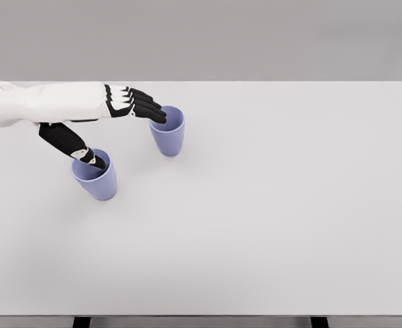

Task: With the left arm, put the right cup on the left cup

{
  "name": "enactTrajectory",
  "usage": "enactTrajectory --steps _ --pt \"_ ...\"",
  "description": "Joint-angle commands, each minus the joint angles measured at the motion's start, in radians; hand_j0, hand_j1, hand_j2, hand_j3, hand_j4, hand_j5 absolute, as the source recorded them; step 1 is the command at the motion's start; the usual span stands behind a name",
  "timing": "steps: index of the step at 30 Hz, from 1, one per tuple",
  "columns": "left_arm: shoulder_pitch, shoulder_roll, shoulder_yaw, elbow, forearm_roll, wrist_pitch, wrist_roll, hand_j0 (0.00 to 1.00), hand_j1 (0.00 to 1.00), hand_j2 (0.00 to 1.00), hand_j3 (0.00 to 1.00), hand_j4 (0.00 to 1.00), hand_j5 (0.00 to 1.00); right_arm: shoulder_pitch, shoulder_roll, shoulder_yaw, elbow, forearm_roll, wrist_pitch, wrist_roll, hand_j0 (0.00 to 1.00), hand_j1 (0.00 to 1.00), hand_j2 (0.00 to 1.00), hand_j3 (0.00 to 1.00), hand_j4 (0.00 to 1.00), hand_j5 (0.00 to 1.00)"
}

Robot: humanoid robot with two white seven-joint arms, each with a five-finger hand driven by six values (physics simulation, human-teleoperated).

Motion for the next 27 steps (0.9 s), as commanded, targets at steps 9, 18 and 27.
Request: enactTrajectory --steps 9,18,27 --pt "-0.137 -0.141 -0.119 0.147 -0.004 0.003 0.0 1.0 1.0 1.0 1.0 1.0 1.0 0.011 0.0 0.002 0.007 -0.001 0.0 0.001 1.0 1.0 1.0 1.0 1.0 1.0" --pt "-0.164 -0.29 -0.148 0.478 -0.095 0.003 0.0 1.0 1.0 1.0 1.0 1.0 1.0 0.011 0.0 0.002 0.007 -0.001 0.0 0.001 1.0 1.0 1.0 1.0 1.0 1.0" --pt "-0.138 -0.457 -0.155 0.638 -0.208 0.003 0.0 1.0 1.0 1.0 1.0 1.0 1.0 0.011 0.0 0.002 0.007 -0.001 0.0 0.001 1.0 1.0 1.0 1.0 1.0 1.0"
